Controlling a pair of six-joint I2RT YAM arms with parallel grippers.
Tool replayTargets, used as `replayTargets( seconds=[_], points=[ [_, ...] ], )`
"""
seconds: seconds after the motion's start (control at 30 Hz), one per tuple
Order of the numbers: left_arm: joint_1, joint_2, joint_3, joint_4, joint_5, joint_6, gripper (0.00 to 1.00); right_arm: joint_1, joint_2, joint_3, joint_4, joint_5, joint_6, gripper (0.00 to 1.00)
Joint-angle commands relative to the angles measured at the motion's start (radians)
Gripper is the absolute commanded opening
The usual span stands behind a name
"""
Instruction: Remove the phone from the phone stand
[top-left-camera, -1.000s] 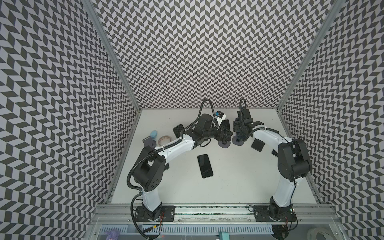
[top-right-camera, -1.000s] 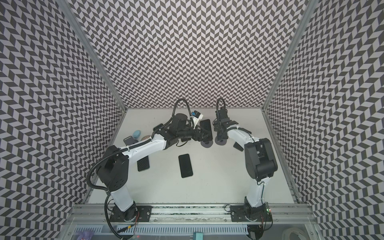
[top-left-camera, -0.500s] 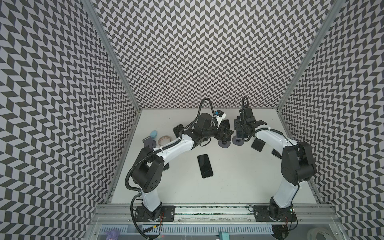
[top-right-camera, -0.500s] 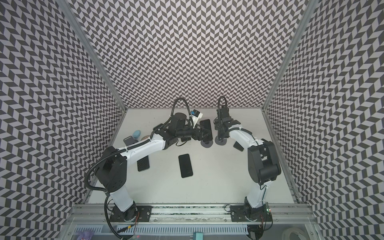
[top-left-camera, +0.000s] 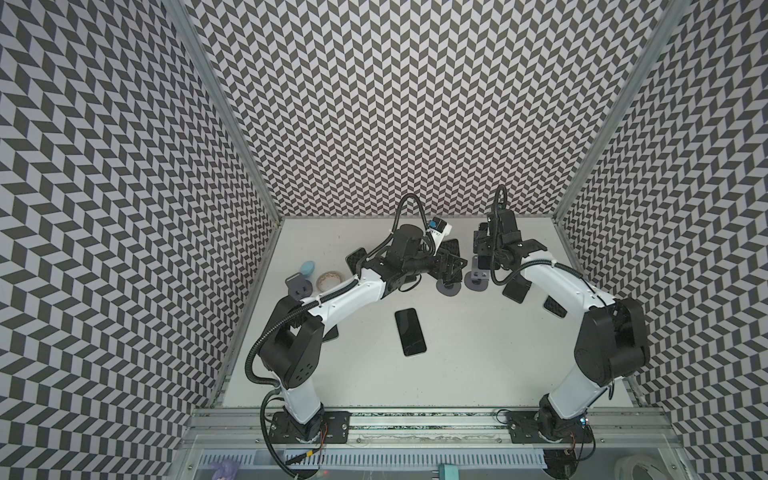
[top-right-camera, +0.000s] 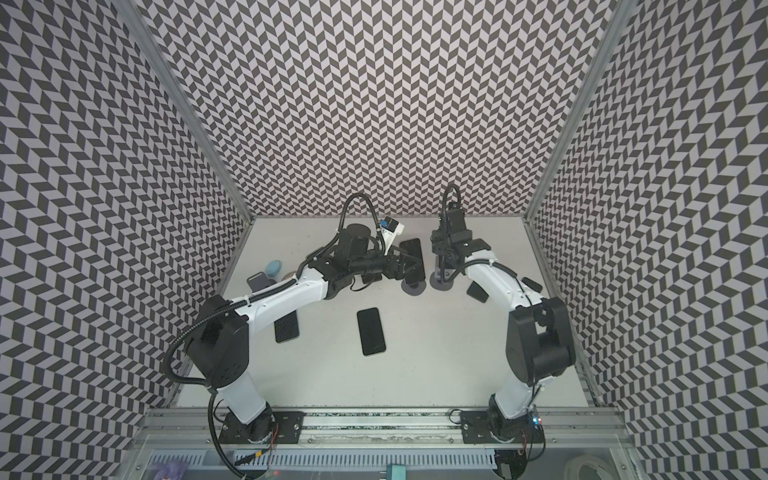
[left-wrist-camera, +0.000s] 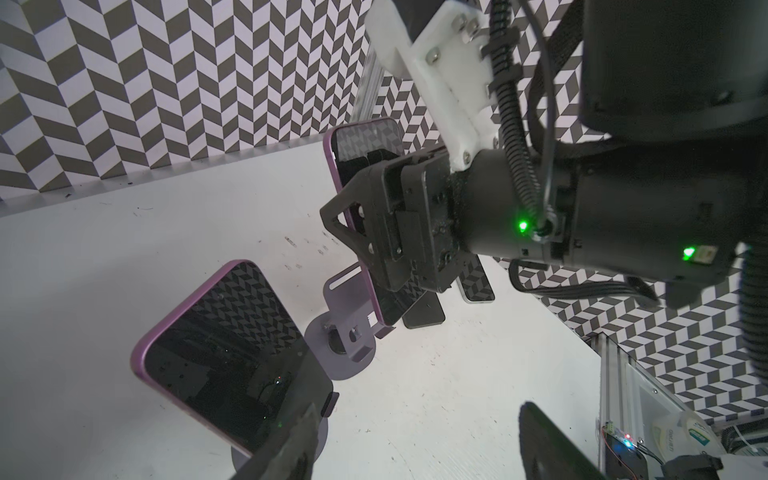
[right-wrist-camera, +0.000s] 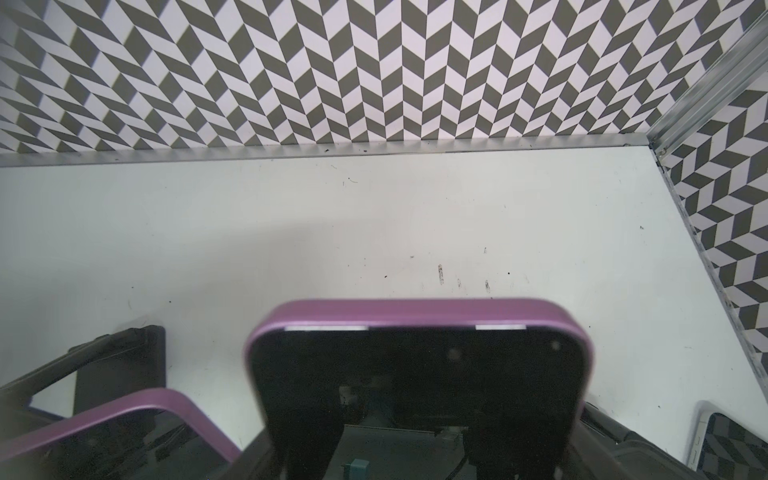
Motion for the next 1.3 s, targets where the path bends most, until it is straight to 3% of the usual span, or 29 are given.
replayTargets(
  seconds=[0.0, 0.4, 0.63, 0.87, 1.07, 1.27],
  points=[
    [0.004, -0.022, -0.003, 0.016, 0.013, -0.003, 0.76, 0.008, -0.065, -0.012, 0.038, -0.019, 0.001, 0.62],
    [-0.008, -0.02, 0.01, -0.005, 0.011, 0.016, 0.76, 0.018, -0.162, -0.099, -0.004, -0.137, 0.052, 0.62],
    [-0.072, -0.01, 0.023, -0.049, -0.038, 0.076, 0.77, 0.059, -0.232, -0.168, -0.036, -0.168, 0.084, 0.62],
    [-0.099, -0.026, 0.039, -0.065, -0.015, 0.09, 0.78, 0.079, -0.31, -0.259, -0.051, -0.2, 0.125, 0.62],
    [-0.156, -0.062, 0.035, -0.109, -0.113, 0.166, 0.78, 0.079, -0.4, -0.364, -0.051, -0.233, 0.161, 0.63],
    [-0.179, -0.165, -0.145, -0.041, -0.107, 0.087, 0.77, 0.079, -0.498, -0.464, -0.072, -0.243, 0.169, 0.63]
  ],
)
